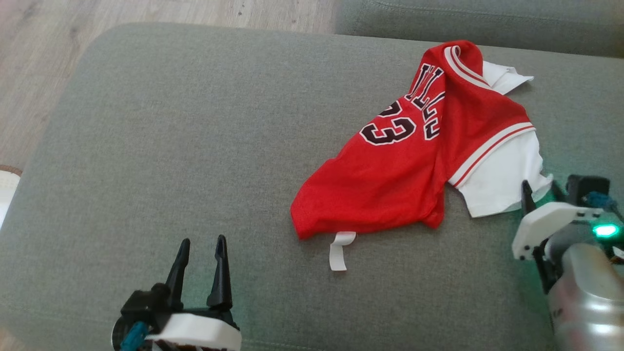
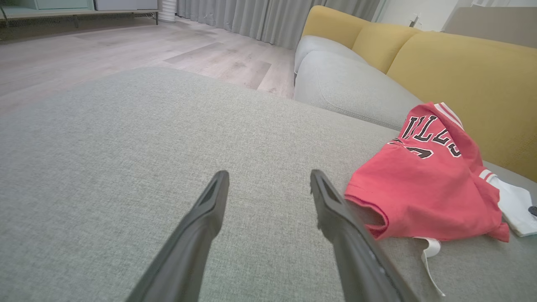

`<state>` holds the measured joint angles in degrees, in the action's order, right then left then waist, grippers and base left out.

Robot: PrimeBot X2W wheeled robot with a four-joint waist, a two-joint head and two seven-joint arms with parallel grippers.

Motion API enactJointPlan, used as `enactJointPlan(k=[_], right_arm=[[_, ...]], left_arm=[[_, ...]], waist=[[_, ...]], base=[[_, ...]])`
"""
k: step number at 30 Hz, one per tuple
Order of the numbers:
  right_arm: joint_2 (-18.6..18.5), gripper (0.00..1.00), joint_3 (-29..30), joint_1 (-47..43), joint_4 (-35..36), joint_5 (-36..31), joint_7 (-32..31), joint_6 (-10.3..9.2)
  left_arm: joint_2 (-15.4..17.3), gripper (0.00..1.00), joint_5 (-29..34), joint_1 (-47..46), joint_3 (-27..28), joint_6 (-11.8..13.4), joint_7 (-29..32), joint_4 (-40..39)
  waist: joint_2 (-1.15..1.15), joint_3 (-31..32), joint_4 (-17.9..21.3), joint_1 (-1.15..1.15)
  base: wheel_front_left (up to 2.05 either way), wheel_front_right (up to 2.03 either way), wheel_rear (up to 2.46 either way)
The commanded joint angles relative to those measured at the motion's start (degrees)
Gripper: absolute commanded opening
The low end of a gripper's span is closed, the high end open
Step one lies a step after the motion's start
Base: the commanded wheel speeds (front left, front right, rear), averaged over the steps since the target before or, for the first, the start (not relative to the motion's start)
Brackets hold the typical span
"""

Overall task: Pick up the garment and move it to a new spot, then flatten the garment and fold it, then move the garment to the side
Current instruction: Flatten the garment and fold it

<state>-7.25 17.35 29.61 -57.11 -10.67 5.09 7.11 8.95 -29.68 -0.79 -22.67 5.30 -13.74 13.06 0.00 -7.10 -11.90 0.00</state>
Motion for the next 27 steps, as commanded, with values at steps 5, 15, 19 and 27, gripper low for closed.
enactJointPlan(k=[5, 15, 19, 27], right_arm=[[0.88, 0.13, -0.78, -0.66, 0.51, 1.95, -0.52, 0.37], [2.71, 0.0, 1.88, -4.84, 4.88, 5.9, 5.16, 0.37], [3.69, 0.0, 2.93, -9.12, 8.84, 8.1, 6.29, 0.37], [4.33, 1.0, 0.46, -15.63, 17.25, 13.06, 5.94, 0.37]], left_arm=[[1.1, 1.0, 0.55, -0.57, 1.21, 0.51, 0.02, -1.92], [1.57, 1.0, 0.21, 0.29, 0.88, 0.68, 0.16, -1.78], [1.78, 1.0, -0.02, 0.69, 0.93, 0.83, 0.19, -1.86], [1.86, 1.0, -0.25, 0.69, 0.1, 0.46, 0.68, -1.73]], waist=[[0.0, 0.15, 0.44, 0.0], [0.0, 1.65, 2.23, 0.0], [0.0, 2.16, 3.31, 0.0], [0.0, 2.93, 5.3, 0.0]], base=[[0.0, 0.0, 0.0], [0.0, 0.0, 0.0], [0.0, 0.0, 0.0], [0.0, 0.0, 0.0]])
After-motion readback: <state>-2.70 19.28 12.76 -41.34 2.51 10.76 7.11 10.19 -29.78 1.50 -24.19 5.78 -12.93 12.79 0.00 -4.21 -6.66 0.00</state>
